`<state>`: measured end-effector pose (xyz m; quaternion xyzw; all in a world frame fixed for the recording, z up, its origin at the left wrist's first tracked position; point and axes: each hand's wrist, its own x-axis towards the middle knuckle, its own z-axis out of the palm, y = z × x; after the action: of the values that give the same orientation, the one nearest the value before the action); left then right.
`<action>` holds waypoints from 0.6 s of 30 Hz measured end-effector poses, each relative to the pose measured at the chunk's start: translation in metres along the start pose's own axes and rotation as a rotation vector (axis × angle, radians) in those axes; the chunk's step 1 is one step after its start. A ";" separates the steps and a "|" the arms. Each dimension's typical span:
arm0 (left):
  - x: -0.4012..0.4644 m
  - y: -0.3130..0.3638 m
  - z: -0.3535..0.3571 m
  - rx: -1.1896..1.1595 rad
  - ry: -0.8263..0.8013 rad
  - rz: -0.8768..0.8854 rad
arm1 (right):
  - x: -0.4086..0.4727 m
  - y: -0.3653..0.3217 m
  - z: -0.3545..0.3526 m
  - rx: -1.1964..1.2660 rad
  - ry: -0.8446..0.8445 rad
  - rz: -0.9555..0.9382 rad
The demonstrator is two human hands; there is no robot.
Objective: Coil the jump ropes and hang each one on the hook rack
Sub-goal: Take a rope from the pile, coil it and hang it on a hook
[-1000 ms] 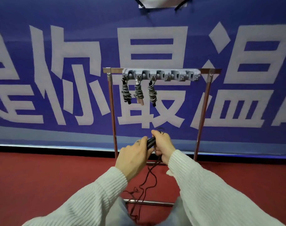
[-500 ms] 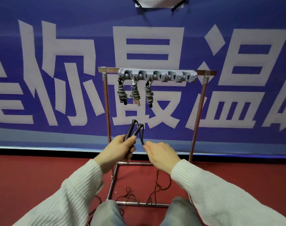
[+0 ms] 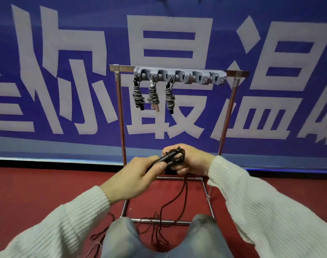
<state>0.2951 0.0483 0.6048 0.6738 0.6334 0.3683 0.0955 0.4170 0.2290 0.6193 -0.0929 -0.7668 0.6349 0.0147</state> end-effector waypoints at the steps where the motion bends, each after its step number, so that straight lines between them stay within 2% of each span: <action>1: -0.001 0.001 0.003 -0.071 0.094 -0.020 | -0.001 0.012 0.006 0.132 0.035 0.021; 3: 0.007 -0.005 0.009 -0.242 0.277 -0.162 | -0.004 0.034 0.027 0.184 0.159 0.039; 4: 0.014 -0.013 0.009 -0.337 0.349 -0.275 | -0.007 0.044 0.037 0.087 0.250 0.028; 6: 0.025 -0.032 0.009 -0.319 0.384 -0.481 | -0.017 0.057 0.048 -0.372 0.393 -0.066; 8: 0.023 -0.049 0.014 0.092 0.240 -0.470 | -0.027 0.053 0.046 -0.885 0.372 -0.139; 10: 0.013 -0.052 0.030 0.473 0.041 -0.300 | -0.029 0.029 0.035 -1.104 0.299 -0.163; 11: 0.009 -0.046 0.036 0.560 -0.055 -0.200 | -0.028 0.016 0.027 -1.115 0.244 -0.152; 13: 0.001 -0.034 0.041 0.526 -0.182 -0.036 | -0.030 0.000 0.010 -0.945 0.106 -0.107; 16: -0.012 -0.021 0.029 0.223 -0.155 0.060 | -0.033 0.007 -0.011 -0.523 0.112 -0.133; 18: -0.018 -0.015 0.023 0.014 -0.078 0.040 | -0.035 0.026 -0.005 -0.298 0.164 -0.112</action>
<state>0.2995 0.0420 0.5726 0.7007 0.6183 0.3391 0.1083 0.4551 0.2332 0.5980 -0.1026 -0.8527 0.5027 0.0986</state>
